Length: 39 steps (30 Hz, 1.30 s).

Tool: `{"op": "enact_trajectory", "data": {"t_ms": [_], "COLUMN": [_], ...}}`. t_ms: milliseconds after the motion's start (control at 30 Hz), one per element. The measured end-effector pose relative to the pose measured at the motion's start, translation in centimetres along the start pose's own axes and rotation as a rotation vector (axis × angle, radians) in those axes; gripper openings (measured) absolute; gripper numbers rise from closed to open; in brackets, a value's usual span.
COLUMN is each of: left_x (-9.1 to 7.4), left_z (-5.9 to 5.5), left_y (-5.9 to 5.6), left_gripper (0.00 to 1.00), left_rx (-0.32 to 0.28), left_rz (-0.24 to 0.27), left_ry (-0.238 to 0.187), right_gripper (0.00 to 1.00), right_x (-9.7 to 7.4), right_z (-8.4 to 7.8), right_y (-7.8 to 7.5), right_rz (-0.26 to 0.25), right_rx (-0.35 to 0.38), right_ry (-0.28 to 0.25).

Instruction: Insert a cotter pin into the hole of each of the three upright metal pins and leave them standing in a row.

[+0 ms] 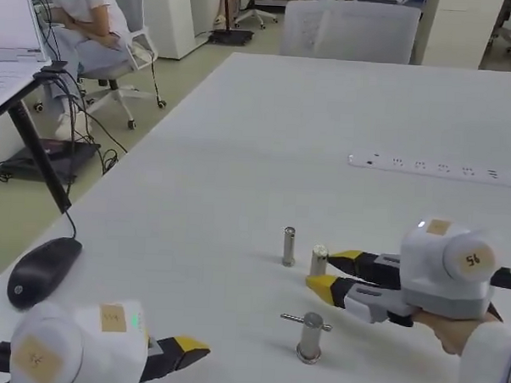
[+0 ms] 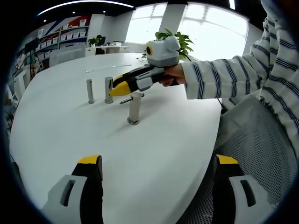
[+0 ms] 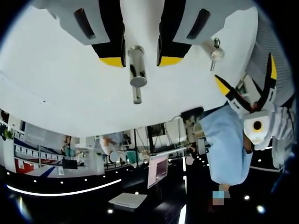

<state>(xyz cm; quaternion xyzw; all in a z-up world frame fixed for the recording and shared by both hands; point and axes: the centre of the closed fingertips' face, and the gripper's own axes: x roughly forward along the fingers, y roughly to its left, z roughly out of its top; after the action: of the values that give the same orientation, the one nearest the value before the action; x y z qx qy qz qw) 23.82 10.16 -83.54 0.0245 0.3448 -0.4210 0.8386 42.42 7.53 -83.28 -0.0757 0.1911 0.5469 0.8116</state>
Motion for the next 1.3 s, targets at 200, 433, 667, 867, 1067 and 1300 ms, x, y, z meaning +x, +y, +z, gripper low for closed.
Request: {"op": "enact_trajectory", "data": {"t_ms": [200, 433, 667, 867, 1067, 1300], "left_x": [-0.01, -0.11, -0.08, 0.01, 0.14, 0.08], "left_z": [0.00, 0.15, 0.13, 0.23, 0.36, 0.38], "left_y": [0.00, 0.14, 0.20, 0.26, 0.23, 0.29], "left_gripper": [0.99, 0.99, 0.99, 0.98, 0.98, 0.98], "left_rx": [0.001, 0.006, 0.006, 0.008, 0.012, 0.015], "left_rz": [0.000, 0.005, 0.004, 0.003, 0.001, 0.006], "left_ry": [0.002, 0.005, 0.010, 0.010, 0.011, 0.011], "right_gripper": [0.24, 0.19, 0.17, 0.15, 0.14, 0.12], "right_x": [0.25, 0.54, 0.84, 0.91, 0.92, 0.92], "right_z": [-0.25, -0.30, -0.08, -0.07, -0.02, -0.02], "right_y": [-0.18, -0.32, -0.39, -0.46, -0.50, -0.69], "right_rz": [-0.004, -0.005, 0.000, 0.006, 0.003, -0.006], "right_rx": [-0.005, -0.027, -0.042, -0.066, -0.083, -0.077], "right_ry": [0.003, 0.004, 0.005, 0.013, 0.024, 0.036]}}
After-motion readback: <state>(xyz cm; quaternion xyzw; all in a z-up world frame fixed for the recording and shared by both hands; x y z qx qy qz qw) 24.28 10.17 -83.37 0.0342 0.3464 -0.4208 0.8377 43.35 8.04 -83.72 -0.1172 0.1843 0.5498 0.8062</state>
